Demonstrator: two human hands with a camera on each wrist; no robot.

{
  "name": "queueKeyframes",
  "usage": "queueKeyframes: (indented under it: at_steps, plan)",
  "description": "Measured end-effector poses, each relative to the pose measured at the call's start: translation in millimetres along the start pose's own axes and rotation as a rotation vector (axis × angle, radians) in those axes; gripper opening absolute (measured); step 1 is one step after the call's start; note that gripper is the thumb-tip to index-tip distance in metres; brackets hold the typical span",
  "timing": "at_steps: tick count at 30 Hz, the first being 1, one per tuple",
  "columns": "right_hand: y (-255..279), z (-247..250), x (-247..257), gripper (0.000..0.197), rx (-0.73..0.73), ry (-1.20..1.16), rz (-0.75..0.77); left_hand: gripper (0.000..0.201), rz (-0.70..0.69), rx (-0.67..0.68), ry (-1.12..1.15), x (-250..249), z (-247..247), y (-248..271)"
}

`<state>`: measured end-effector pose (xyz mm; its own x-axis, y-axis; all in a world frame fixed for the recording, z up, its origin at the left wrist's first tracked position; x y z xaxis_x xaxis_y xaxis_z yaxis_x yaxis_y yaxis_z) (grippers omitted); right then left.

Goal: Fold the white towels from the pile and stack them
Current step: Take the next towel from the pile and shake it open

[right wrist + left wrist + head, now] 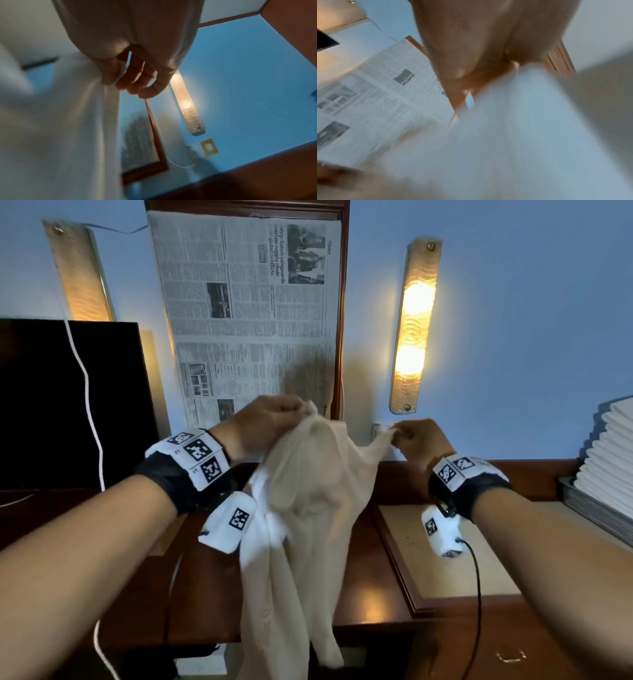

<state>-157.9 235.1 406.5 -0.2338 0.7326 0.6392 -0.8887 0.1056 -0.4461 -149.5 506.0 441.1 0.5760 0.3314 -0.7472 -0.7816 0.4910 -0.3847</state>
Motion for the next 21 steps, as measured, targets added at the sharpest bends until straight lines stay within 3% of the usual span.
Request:
queueKeyframes:
  at_steps: [2,4,7,10,16,21]
  plan:
    - [-7.3,8.5,37.7,0.035,-0.046,-0.088,0.168,0.022,-0.003,0.259,-0.048,-1.0,5.1,7.2]
    - [-13.3,10.6,74.3,0.024,-0.042,-0.156,0.301,0.029,-0.080,0.319,-0.089,-4.8,15.9,10.0]
    - [-17.0,6.1,112.0,0.016,0.029,-0.329,0.360,0.011,-0.127,0.077,-0.061,-11.1,39.7,4.0]
    - [-11.9,1.0,132.1,0.013,0.146,-0.447,0.385,0.015,-0.209,-0.134,-0.181,-13.9,56.0,0.7]
    - [-5.4,8.6,158.9,0.005,0.164,-0.510,0.436,0.009,-0.214,-0.293,0.010,-34.2,54.4,3.7]
    - [-5.2,20.6,164.1,0.018,0.131,-0.517,0.487,0.011,-0.224,-0.311,0.042,-48.5,49.2,0.4]
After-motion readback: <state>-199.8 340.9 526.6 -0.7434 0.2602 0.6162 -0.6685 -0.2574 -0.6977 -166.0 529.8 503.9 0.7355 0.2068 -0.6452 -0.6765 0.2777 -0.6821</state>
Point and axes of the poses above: each hand's wrist, its own y-axis away from the middle knuckle, its own z-axis out of the back of the hand, x = y × z, the point moved 3 cm from there along -y, towards the middle knuckle, and after that the axes turned 9 degrees about -y, right-handed, at the moved point
